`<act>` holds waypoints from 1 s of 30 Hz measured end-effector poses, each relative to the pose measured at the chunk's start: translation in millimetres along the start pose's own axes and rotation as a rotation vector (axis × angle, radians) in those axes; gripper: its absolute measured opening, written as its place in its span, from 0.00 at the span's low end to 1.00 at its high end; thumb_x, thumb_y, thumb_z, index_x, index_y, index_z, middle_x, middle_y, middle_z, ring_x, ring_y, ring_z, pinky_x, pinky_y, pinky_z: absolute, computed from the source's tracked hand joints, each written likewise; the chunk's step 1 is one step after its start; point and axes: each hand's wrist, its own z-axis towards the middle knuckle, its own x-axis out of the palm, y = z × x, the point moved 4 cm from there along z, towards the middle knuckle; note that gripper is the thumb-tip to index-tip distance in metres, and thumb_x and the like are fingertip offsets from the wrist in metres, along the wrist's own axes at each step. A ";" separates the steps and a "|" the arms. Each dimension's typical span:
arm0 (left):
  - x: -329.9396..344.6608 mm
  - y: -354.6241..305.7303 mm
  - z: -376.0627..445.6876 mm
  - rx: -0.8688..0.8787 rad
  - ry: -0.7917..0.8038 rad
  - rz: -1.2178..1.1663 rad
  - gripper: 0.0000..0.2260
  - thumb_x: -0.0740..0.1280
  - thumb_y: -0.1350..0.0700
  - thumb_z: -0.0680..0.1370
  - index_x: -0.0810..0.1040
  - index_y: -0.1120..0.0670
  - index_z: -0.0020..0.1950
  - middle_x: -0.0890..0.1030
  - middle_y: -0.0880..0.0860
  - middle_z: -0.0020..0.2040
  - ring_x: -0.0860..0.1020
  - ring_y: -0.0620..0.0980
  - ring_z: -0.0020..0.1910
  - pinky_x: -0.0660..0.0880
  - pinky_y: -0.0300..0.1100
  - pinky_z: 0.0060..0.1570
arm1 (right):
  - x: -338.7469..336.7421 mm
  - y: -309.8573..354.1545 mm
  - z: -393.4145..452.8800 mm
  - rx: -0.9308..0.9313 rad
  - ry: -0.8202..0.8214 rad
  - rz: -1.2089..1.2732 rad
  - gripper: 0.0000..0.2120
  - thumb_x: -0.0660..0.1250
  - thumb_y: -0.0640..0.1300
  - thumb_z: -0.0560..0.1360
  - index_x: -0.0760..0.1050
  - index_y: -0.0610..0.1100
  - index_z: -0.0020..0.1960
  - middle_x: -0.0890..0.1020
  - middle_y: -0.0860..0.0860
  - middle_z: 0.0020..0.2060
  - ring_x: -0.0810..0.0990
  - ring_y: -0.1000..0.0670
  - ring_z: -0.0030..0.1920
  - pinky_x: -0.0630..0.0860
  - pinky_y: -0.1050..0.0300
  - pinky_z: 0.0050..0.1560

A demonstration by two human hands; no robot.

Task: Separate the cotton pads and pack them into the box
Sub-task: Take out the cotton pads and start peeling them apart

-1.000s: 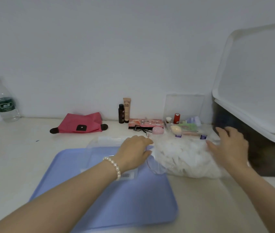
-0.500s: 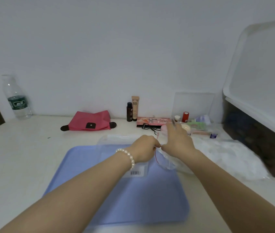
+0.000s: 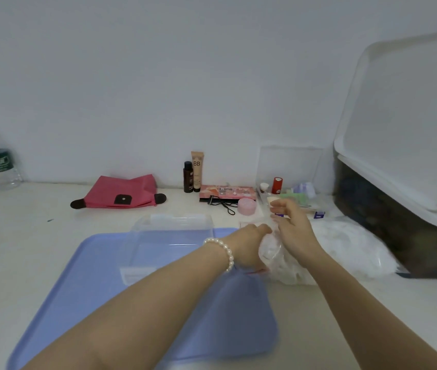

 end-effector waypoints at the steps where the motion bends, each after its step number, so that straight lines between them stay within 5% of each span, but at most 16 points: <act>1: 1.9 0.5 -0.1 -0.008 -0.031 0.011 0.34 0.73 0.52 0.69 0.62 0.53 0.71 0.70 0.57 0.62 0.73 0.57 0.59 0.73 0.48 0.56 | -0.6 0.7 -1.2 -0.012 0.001 -0.006 0.20 0.51 0.26 0.74 0.71 0.45 0.55 0.75 0.50 0.54 0.75 0.51 0.55 0.70 0.71 0.43; 6: -13.9 -1.5 -4.0 0.041 -0.174 -0.007 0.17 0.67 0.60 0.73 0.74 0.57 0.62 0.76 0.60 0.55 0.74 0.59 0.54 0.71 0.47 0.51 | -7.2 6.8 -3.5 -0.090 -0.033 -0.107 0.23 0.51 0.23 0.69 0.72 0.44 0.54 0.77 0.50 0.52 0.75 0.50 0.57 0.68 0.63 0.57; 10: -32.7 4.8 -14.4 0.129 -0.306 -0.064 0.08 0.67 0.63 0.72 0.82 0.61 0.50 0.80 0.61 0.45 0.77 0.58 0.46 0.72 0.51 0.47 | -14.4 11.4 -7.2 -0.083 -0.047 -0.144 0.22 0.52 0.24 0.71 0.74 0.40 0.57 0.76 0.51 0.51 0.72 0.54 0.54 0.67 0.73 0.46; 17: -33.9 19.0 -28.5 0.139 -0.466 -0.125 0.10 0.70 0.66 0.71 0.83 0.60 0.51 0.81 0.58 0.49 0.76 0.53 0.50 0.71 0.41 0.52 | -10.0 7.7 -8.9 -0.064 -0.051 -0.224 0.22 0.56 0.25 0.70 0.74 0.41 0.59 0.76 0.50 0.56 0.72 0.51 0.61 0.66 0.63 0.59; 20: -34.6 21.3 -30.3 0.074 -0.555 -0.265 0.10 0.72 0.65 0.71 0.83 0.60 0.52 0.81 0.58 0.49 0.76 0.53 0.50 0.71 0.39 0.50 | -1.3 18.6 -21.2 -0.240 0.020 -0.384 0.21 0.65 0.36 0.67 0.75 0.44 0.59 0.72 0.48 0.62 0.68 0.50 0.65 0.62 0.61 0.61; 23: -37.7 17.3 -31.9 0.054 -0.521 -0.254 0.06 0.72 0.62 0.71 0.82 0.61 0.47 0.79 0.58 0.46 0.73 0.51 0.43 0.69 0.40 0.43 | 14.8 22.2 -30.7 -0.384 0.104 -0.758 0.27 0.66 0.54 0.62 0.76 0.49 0.60 0.67 0.45 0.67 0.60 0.44 0.71 0.58 0.48 0.68; 26: -45.6 15.9 -36.2 0.061 -0.513 -0.200 0.03 0.71 0.64 0.70 0.80 0.63 0.42 0.78 0.59 0.44 0.74 0.53 0.42 0.65 0.38 0.39 | 15.2 11.4 -29.1 -0.188 0.164 -1.155 0.36 0.68 0.65 0.64 0.66 0.52 0.68 0.56 0.45 0.73 0.47 0.43 0.75 0.46 0.42 0.72; 30: -64.4 29.0 -46.7 0.001 -0.601 -0.370 0.03 0.71 0.67 0.69 0.82 0.62 0.42 0.78 0.53 0.40 0.73 0.47 0.38 0.67 0.27 0.36 | 2.6 1.9 -26.1 0.027 0.159 -1.196 0.42 0.68 0.66 0.64 0.59 0.51 0.72 0.53 0.45 0.75 0.45 0.42 0.75 0.45 0.40 0.72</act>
